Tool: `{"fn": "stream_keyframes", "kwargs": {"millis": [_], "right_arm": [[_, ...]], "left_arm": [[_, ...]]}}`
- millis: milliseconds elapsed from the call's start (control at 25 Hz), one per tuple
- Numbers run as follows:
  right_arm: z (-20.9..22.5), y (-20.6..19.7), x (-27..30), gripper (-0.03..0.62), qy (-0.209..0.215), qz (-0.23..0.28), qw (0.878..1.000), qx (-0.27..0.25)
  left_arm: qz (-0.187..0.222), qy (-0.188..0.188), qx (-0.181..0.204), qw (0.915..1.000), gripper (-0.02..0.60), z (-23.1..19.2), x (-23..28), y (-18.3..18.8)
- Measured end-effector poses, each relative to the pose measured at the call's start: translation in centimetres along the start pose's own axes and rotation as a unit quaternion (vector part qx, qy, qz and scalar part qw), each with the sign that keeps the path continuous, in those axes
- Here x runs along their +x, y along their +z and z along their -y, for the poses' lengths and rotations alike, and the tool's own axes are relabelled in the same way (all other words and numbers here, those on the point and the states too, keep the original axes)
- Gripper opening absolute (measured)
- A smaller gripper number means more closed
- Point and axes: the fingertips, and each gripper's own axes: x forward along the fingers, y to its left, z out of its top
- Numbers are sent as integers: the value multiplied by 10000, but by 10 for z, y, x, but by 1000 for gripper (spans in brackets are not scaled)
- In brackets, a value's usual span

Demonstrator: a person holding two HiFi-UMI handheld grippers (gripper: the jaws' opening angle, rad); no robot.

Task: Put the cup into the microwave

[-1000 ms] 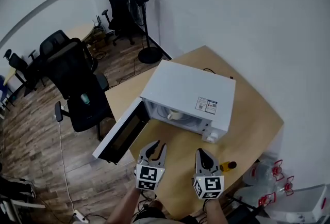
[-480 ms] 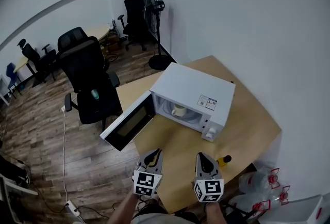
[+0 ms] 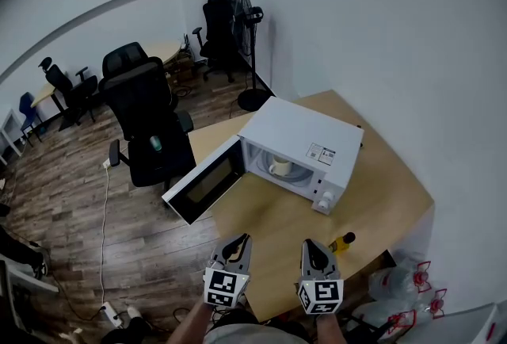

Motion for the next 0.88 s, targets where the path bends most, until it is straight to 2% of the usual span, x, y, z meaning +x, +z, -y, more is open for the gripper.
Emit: {"fn": "stream_keyframes", "kwargs": {"millis": [880], "right_arm": [[8, 0, -7, 17, -86, -22, 9999, -78]], "left_arm": [[78, -64, 27, 9999, 34, 7, 1, 9]]}}
